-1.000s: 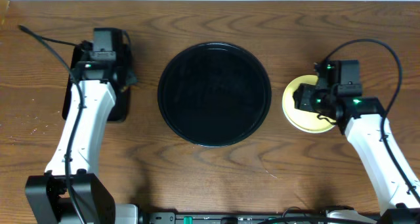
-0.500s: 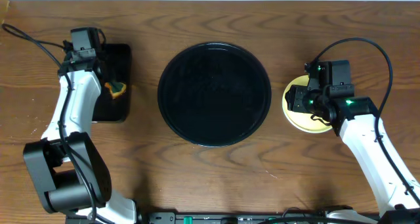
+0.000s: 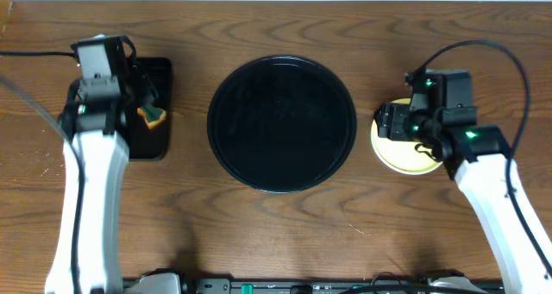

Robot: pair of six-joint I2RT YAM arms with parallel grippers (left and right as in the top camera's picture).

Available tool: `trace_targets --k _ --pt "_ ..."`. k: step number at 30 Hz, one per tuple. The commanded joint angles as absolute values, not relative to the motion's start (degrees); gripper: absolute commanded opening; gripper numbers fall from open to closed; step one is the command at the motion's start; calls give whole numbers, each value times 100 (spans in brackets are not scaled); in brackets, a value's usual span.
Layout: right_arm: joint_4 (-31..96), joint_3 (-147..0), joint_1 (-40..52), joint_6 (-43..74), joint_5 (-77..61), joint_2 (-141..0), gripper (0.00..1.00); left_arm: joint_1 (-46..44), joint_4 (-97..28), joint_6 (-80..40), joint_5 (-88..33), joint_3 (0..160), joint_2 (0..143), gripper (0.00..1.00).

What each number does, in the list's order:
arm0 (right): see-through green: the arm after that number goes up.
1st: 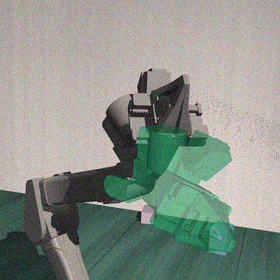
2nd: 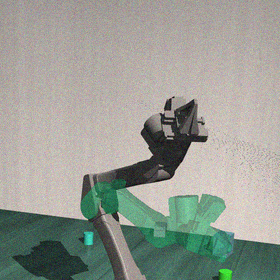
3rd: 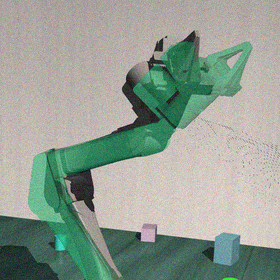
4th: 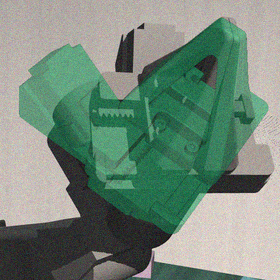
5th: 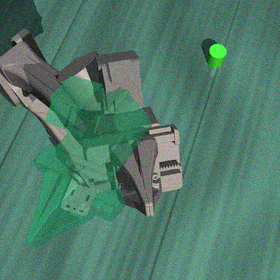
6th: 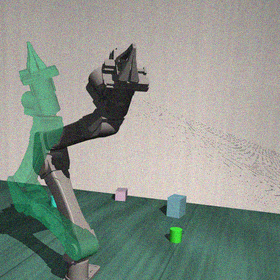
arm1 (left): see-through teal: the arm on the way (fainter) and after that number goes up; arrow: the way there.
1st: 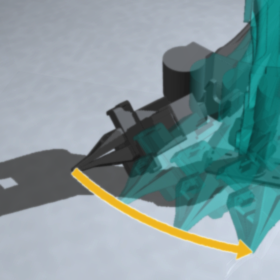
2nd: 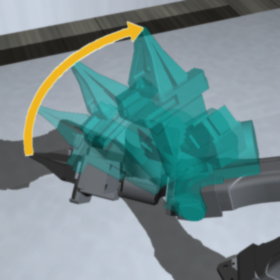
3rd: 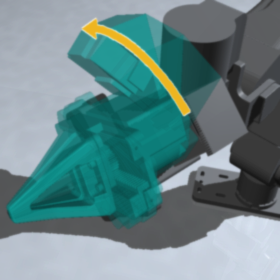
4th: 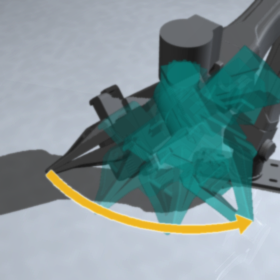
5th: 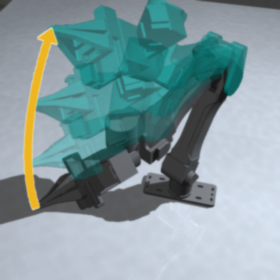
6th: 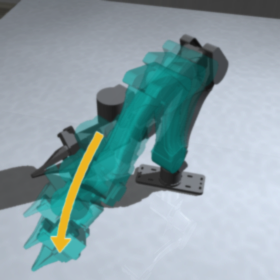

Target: Clean dirty plates on tray and stack at the side

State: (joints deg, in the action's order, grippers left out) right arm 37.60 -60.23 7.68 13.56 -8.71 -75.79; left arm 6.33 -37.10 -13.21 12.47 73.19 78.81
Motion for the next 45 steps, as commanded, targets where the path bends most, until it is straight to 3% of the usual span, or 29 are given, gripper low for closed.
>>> trace_targets --k 1,20,30,38,45 --pt "3721 -6410 823 1253 -836 -7050 97 480 -3909 -1271 1243 7308 7338 75" --pt "3946 -6643 823 1269 -770 -4209 99 464 -3990 -1269 1243 7308 6820 76" --pt "4206 -6401 816 1059 906 -4110 99 464 -3990 -1269 1245 7308 6820 76" --pt "2954 -4803 320 993 696 -3245 99 464 -3990 -1271 1245 7308 6820 76" --pt "1081 -2709 84 930 95 -1997 99 464 -3990 -1269 1243 7308 6820 76"
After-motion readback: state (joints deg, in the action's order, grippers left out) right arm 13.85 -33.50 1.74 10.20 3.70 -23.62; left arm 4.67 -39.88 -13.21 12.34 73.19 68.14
